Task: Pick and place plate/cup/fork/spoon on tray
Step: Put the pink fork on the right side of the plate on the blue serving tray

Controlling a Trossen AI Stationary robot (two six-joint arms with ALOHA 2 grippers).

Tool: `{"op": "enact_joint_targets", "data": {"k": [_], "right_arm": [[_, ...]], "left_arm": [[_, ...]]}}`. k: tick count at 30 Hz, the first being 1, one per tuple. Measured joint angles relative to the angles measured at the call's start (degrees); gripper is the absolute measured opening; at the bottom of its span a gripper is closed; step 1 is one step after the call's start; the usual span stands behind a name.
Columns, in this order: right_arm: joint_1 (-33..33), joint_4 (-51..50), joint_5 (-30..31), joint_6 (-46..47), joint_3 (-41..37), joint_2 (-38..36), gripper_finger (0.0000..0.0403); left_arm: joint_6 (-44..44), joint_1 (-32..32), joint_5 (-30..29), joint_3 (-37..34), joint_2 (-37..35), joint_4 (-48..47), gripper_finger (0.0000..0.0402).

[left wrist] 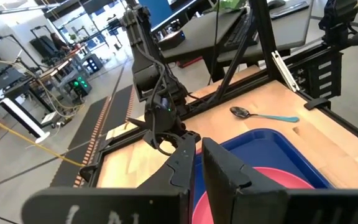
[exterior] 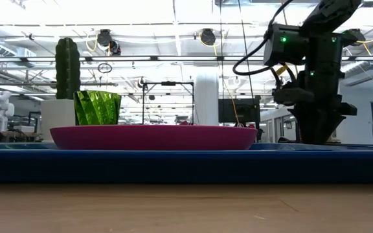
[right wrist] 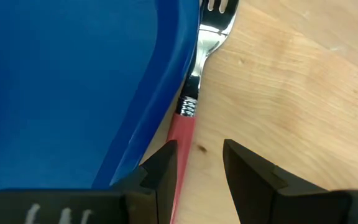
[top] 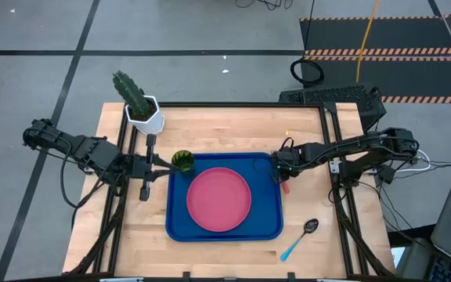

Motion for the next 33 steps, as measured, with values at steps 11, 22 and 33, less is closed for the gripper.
{"op": "enact_joint_targets", "data": {"k": [11,22,33], "right_arm": [[0.3,0.4,1.4,0.7,0.0,0.3,0.0121],[0.8,2.7,4.3,1.6,-3.2,0.0,0.0121],[0.8,-4.1,4.3,1.6,-3.7,0.1,0.0121]], "left_arm": [[-0.3,0.0,0.0,0.0,0.0,0.0,0.0033],[-0.6,0.0,0.0,0.0,0.0,-0.5,0.0033],[-1.0,0.0,0.0,0.0,0.0,-0.8,0.0033]]}}
